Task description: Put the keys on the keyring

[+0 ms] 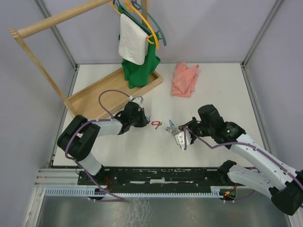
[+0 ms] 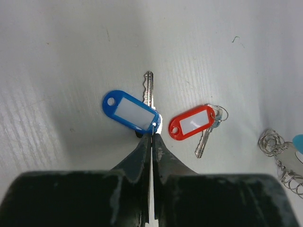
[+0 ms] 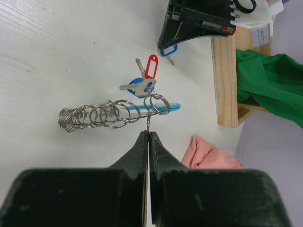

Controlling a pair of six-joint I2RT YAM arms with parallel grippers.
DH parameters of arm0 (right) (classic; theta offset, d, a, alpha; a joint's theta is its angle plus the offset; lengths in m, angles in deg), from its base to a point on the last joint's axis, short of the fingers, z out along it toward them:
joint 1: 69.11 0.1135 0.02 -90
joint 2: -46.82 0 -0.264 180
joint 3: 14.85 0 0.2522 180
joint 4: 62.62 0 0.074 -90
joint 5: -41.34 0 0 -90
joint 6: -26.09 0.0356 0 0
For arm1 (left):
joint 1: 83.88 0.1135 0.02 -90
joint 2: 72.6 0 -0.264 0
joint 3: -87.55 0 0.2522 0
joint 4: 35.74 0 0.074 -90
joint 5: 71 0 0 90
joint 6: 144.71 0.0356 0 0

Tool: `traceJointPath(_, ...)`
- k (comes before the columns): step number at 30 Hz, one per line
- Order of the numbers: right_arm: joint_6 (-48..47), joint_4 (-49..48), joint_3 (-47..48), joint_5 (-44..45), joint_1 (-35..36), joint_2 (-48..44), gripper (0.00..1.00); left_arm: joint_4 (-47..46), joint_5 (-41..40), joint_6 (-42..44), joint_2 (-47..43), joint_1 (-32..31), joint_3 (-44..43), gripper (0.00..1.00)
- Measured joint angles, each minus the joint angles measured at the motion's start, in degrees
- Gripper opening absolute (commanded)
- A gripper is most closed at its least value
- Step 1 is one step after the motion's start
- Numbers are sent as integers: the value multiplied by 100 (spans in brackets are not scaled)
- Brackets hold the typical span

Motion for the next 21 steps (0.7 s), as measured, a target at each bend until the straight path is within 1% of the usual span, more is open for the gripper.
traceJointPath(5,15,0,0,2,4,-4,1,-57,20,2,52,0,-24,3)
traceJointPath(9,26,2,0,2,4,-13,1,201,0,15,-26,0,-68,3)
traceJointPath(12,28,2,0,2,4,-33,1,750,-52,131,-337,0,-70,3)
traceJointPath(18,31,7,0,0,4,-63,1,2173,-326,391,-1353,-17,-76,3)
traceJointPath(21,33,7,0,-2,4,-63,1,2872,-485,509,-1700,-44,-111,3)
